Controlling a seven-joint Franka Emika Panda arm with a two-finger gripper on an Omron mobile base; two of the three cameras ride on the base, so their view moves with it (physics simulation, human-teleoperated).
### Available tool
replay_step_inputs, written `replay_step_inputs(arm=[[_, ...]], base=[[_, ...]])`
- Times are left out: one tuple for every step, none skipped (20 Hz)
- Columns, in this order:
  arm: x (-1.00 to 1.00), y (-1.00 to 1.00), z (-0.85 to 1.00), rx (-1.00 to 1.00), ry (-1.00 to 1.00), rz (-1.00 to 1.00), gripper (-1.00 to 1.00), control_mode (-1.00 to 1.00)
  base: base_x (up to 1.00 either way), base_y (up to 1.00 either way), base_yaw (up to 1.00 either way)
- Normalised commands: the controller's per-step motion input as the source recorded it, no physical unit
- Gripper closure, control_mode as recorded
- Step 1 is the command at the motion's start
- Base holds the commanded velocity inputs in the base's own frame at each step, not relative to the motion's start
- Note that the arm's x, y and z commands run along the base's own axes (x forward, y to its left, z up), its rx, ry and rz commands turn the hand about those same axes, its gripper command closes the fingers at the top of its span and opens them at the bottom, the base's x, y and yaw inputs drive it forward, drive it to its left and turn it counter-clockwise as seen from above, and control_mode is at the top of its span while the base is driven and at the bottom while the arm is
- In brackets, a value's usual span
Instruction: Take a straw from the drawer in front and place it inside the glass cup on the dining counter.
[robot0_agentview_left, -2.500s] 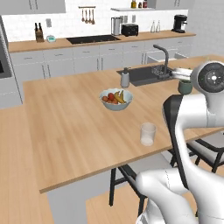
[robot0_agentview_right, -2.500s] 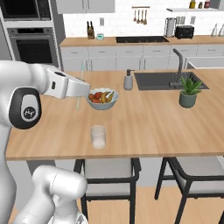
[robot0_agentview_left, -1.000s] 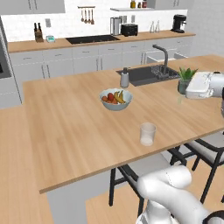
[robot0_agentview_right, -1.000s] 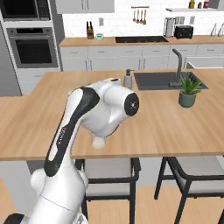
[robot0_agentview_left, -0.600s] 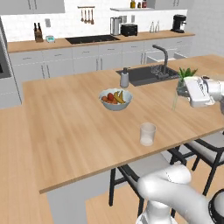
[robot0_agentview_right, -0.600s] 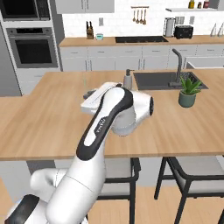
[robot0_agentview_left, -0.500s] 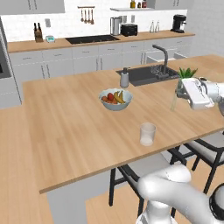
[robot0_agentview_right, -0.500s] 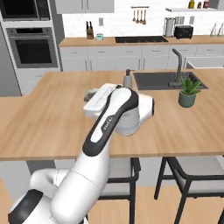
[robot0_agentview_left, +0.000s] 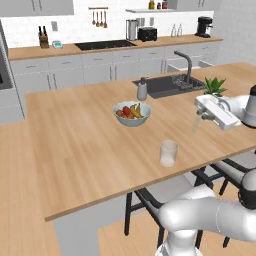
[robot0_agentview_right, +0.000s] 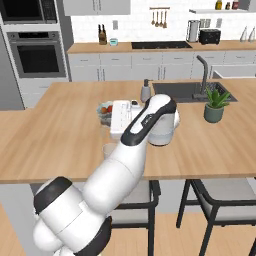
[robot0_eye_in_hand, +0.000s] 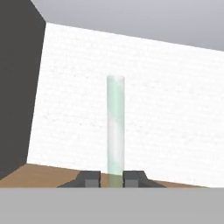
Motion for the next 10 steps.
replay_step_inputs(arm=[[0.0, -0.17, -0.31, 0.0, -0.13, 0.2, 1.0, -1.0], [0.0, -0.13, -0.32, 0.0, -0.14, 0.15, 1.0, -1.0], [0.01, -0.16, -0.29, 0.0, -0.17, 0.12, 1.0, -1.0], [0.0, -0.14, -0.25, 0.0, -0.17, 0.06, 1.0, -1.0], [0.0, -0.1, -0.27, 0.0, -0.17, 0.02, 1.0, -1.0], [0.0, -0.04, -0.21, -0.02, -0.16, 0.0, 1.0, -1.0], [0.0, 0.0, -0.25, -0.03, -0.12, 0.0, 1.0, -1.0], [0.04, 0.0, -0.27, -0.04, -0.11, 0.0, 1.0, -1.0], [0.05, 0.0, -0.25, -0.03, -0.07, 0.0, 1.0, -1.0], [0.09, 0.03, -0.2, -0.02, -0.07, 0.0, 1.0, -1.0]], base=[[0.0, 0.0, 0.0], [0.0, 0.0, 0.0], [0.0, 0.0, 0.0], [0.0, 0.0, 0.0], [0.0, 0.0, 0.0], [0.0, 0.0, 0.0], [0.0, 0.0, 0.0], [0.0, 0.0, 0.0], [0.0, 0.0, 0.0], [0.0, 0.0, 0.0]])
